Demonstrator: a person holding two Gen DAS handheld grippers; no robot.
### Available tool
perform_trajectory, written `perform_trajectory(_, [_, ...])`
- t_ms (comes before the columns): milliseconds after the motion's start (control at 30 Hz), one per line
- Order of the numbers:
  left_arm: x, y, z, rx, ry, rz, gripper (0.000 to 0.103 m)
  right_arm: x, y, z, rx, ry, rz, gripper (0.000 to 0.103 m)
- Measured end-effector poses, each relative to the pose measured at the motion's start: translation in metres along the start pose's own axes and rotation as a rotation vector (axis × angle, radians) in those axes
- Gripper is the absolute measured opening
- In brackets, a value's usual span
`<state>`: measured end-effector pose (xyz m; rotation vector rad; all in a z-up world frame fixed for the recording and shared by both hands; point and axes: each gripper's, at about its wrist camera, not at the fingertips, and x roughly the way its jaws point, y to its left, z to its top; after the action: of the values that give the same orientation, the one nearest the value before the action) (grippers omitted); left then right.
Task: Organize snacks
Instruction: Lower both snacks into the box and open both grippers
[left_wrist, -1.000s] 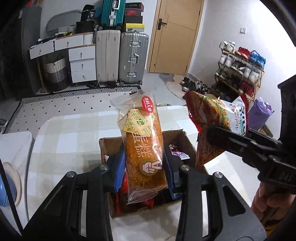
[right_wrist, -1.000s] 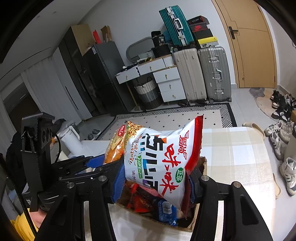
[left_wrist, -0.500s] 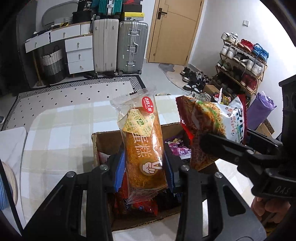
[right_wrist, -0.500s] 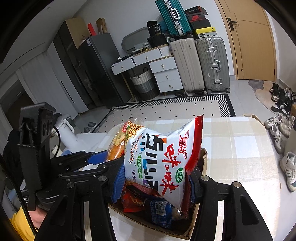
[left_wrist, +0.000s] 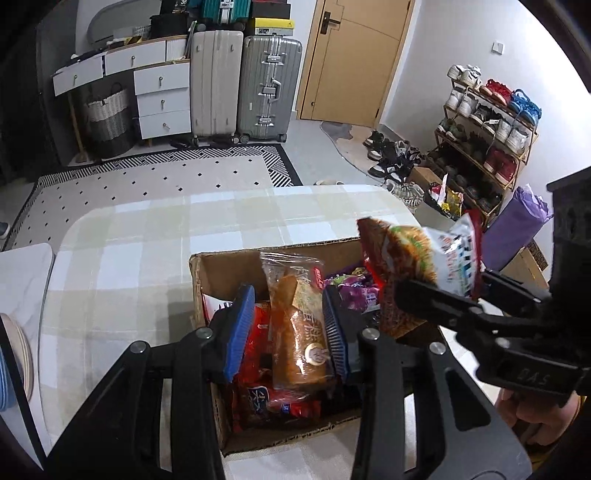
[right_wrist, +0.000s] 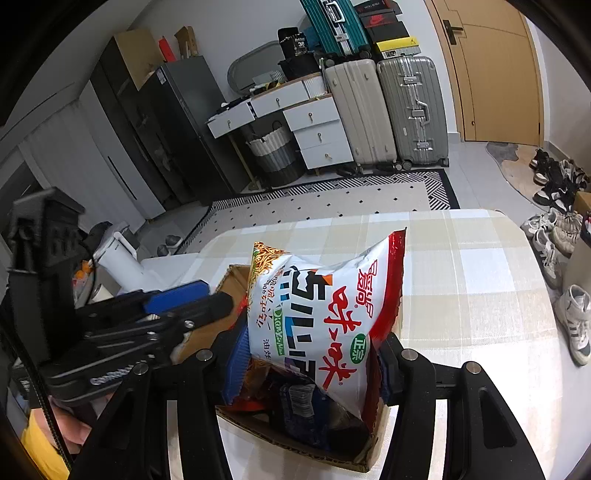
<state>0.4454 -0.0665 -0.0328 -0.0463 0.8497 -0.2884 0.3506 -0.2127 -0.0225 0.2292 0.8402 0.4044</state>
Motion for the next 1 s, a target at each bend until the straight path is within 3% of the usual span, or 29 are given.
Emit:
perform_trajectory(167, [-0.016, 0.006, -0.007, -0.004, -0.026, 0.004, 0.047, 0.009, 0.001, -0.003, -0.008, 0.036, -0.017, 0.058])
perform_trajectory(267, [-0.023, 0.006, -0.010, -0.004, -0.034, 0.009, 0.051, 0.015, 0.001, -0.003, -0.006, 0.058, -0.028, 0.068])
perform_trajectory(433, [-0.034, 0.006, -0.019, -0.022, -0.043, 0.008, 0.054, 0.017, 0.003, -0.006, -0.041, 0.054, -0.047, 0.068])
perform_trajectory(633, [-0.049, 0.010, -0.026, -0.038, -0.054, 0.008, 0.061, 0.008, 0.002, -0.006, -0.031, 0.026, -0.054, 0.068])
perform_trajectory(833, [-0.069, 0.008, -0.031, -0.045, -0.075, 0.008, 0.062, -0.014, 0.000, -0.005, -0.030, -0.021, -0.056, 0.069])
perform_trajectory(933, [-0.083, 0.006, -0.036, -0.038, -0.097, 0.006, 0.063, -0.028, 0.000, -0.003, -0.012, -0.057, -0.055, 0.074])
perform_trajectory(1000, [-0.097, 0.004, -0.040, -0.048, -0.116, 0.013, 0.073, -0.044, 0.005, -0.003, -0.010, -0.112, -0.037, 0.077])
